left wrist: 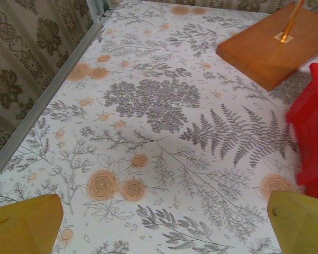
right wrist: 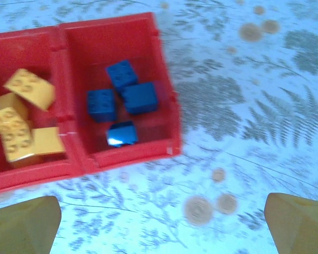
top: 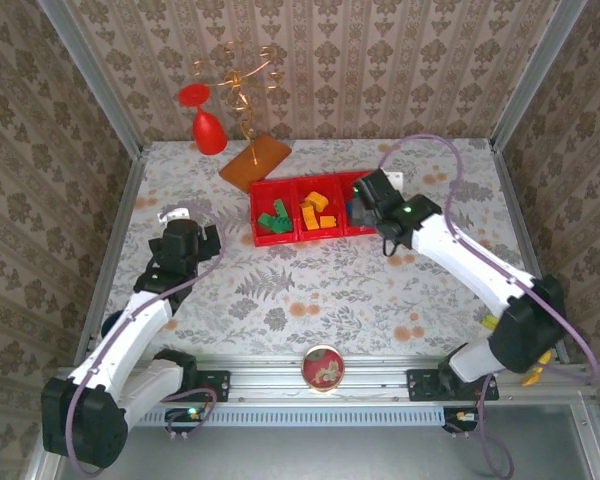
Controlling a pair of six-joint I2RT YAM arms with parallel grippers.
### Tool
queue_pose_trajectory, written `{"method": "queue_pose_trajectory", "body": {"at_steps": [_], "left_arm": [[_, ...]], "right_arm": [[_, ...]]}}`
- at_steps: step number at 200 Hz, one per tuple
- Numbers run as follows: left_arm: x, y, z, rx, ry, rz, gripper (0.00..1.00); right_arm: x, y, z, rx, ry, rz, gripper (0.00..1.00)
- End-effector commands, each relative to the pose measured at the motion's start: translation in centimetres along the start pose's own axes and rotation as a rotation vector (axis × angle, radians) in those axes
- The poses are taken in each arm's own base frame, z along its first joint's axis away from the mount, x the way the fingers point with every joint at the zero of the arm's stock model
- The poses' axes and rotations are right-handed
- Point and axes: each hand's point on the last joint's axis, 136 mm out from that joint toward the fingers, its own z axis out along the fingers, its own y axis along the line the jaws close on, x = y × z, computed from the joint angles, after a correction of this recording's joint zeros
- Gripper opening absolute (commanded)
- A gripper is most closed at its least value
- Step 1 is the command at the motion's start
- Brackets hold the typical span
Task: Sort the legos into containers by color
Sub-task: Reset both arms
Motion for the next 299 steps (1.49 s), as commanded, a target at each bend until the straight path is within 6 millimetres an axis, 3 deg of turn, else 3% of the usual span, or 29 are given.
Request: {"method": "queue_pose_trajectory", "body": {"at_steps": [1,47,85,143,200,271,299], "left_arm": [[-1.3,1.3,0.2,-0.06,-0.099,0.025,1.0],[-1.0,2.0,1.6,-0.039,-0.205,0.086,1.0],[-0.5,2.8,3.5,0.017,-0.235,0.078,1.0],[0.6,2.5,6.3,0.095,-0.275,0.108,1.0],[0.7,1.2,7.8,0.174,-0.311,0.116,1.0],[2.4,-0.1,11.0,0.294,-0.235,0.121,1.0],[2.5,-1.1,10.9,0.345,-0.231,0.153,1.0]], "right_arm": [[-0.3,-4.9,-1.3,0.104,-0.086,0.118,1.0],[2.1,-11.4,-1.3,0.176,-0.134,0.25,1.0],[2.5,-13.2,-0.6,0.228,-0.268,0.165,1.0],[3.5,-13.1,2.4,0.202,-0.412,0.033,1.0],[3.4,-13.7,4.5,0.093,-0.495,0.073,1.0],[3.7,-13.7,6.1,0.001,-0.52,0.093,1.0],[4.0,-13.3,7.4,-0.034,-0.516,0.086,1.0]]}}
